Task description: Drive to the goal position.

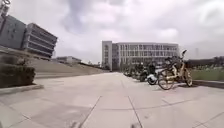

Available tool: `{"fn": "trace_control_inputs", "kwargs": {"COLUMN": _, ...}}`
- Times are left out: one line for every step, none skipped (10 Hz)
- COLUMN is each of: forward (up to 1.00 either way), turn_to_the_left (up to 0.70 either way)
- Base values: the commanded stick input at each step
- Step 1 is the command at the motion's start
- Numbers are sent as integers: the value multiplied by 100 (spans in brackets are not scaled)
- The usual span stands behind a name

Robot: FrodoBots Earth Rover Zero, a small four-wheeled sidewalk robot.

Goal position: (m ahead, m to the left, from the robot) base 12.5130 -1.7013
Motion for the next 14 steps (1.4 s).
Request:
{"fn": "trace_control_inputs", "kwargs": {"forward": 70, "turn_to_the_left": -27}}
{"fn": "trace_control_inputs", "kwargs": {"forward": 70, "turn_to_the_left": -31}}
{"fn": "trace_control_inputs", "kwargs": {"forward": 70, "turn_to_the_left": -16}}
{"fn": "trace_control_inputs", "kwargs": {"forward": 70, "turn_to_the_left": -1}}
{"fn": "trace_control_inputs", "kwargs": {"forward": 70, "turn_to_the_left": 0}}
{"fn": "trace_control_inputs", "kwargs": {"forward": 70, "turn_to_the_left": 0}}
{"fn": "trace_control_inputs", "kwargs": {"forward": 70, "turn_to_the_left": 0}}
{"fn": "trace_control_inputs", "kwargs": {"forward": 70, "turn_to_the_left": 0}}
{"fn": "trace_control_inputs", "kwargs": {"forward": 70, "turn_to_the_left": 0}}
{"fn": "trace_control_inputs", "kwargs": {"forward": 70, "turn_to_the_left": 0}}
{"fn": "trace_control_inputs", "kwargs": {"forward": 70, "turn_to_the_left": 0}}
{"fn": "trace_control_inputs", "kwargs": {"forward": 70, "turn_to_the_left": 0}}
{"fn": "trace_control_inputs", "kwargs": {"forward": 70, "turn_to_the_left": 0}}
{"fn": "trace_control_inputs", "kwargs": {"forward": 70, "turn_to_the_left": 0}}
